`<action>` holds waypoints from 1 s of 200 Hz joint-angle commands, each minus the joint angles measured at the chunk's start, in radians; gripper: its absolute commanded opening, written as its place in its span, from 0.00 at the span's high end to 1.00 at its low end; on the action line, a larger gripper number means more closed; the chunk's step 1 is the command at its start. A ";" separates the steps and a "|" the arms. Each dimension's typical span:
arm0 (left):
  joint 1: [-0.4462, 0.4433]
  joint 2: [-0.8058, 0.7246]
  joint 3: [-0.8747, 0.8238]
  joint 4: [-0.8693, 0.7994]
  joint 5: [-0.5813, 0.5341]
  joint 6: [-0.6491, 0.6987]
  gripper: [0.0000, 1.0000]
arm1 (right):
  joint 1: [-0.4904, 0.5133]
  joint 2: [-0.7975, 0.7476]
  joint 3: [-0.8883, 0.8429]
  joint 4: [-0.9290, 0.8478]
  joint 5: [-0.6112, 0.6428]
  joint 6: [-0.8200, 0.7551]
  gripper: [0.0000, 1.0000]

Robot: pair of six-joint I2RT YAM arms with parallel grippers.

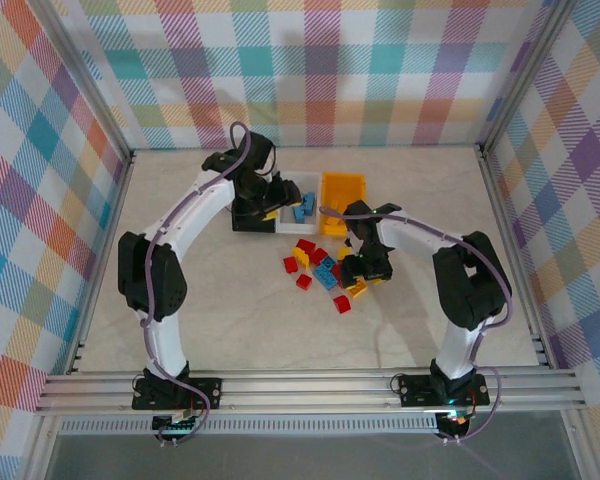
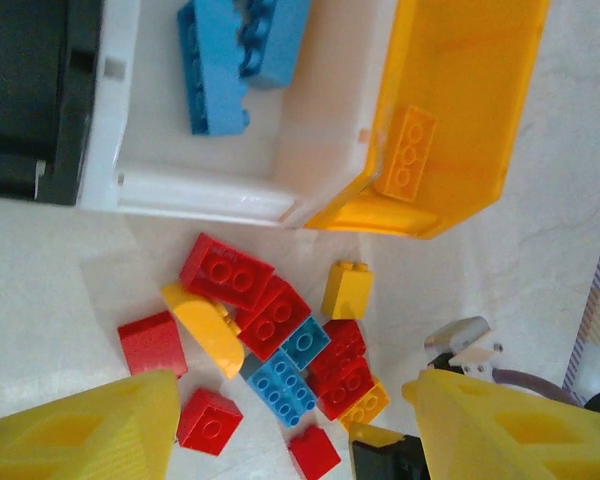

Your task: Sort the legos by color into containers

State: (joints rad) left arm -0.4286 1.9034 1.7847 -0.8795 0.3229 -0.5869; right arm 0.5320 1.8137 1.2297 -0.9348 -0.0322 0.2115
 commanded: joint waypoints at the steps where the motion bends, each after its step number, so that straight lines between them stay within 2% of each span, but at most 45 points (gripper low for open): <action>1: 0.010 -0.064 -0.050 0.027 0.019 -0.021 0.36 | 0.009 0.027 0.027 -0.004 0.011 -0.062 0.32; 82: 0.013 -0.152 -0.169 0.022 0.009 -0.018 0.35 | 0.027 0.071 0.005 0.044 -0.013 -0.040 0.33; 129: 0.017 -0.198 -0.233 0.023 0.003 -0.016 0.34 | 0.028 0.063 -0.043 0.083 -0.037 0.031 0.38; 156: 0.021 -0.209 -0.252 0.020 0.004 -0.014 0.33 | 0.028 0.037 -0.065 0.100 -0.050 0.067 0.49; 200: 0.022 -0.224 -0.286 0.026 0.005 -0.009 0.33 | 0.028 -0.009 -0.075 0.093 -0.055 0.096 0.75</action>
State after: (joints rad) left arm -0.4274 1.7210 1.5272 -0.8570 0.3241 -0.6018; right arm 0.5510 1.8465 1.1725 -0.8314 -0.0429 0.2752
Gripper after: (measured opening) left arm 0.670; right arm 0.308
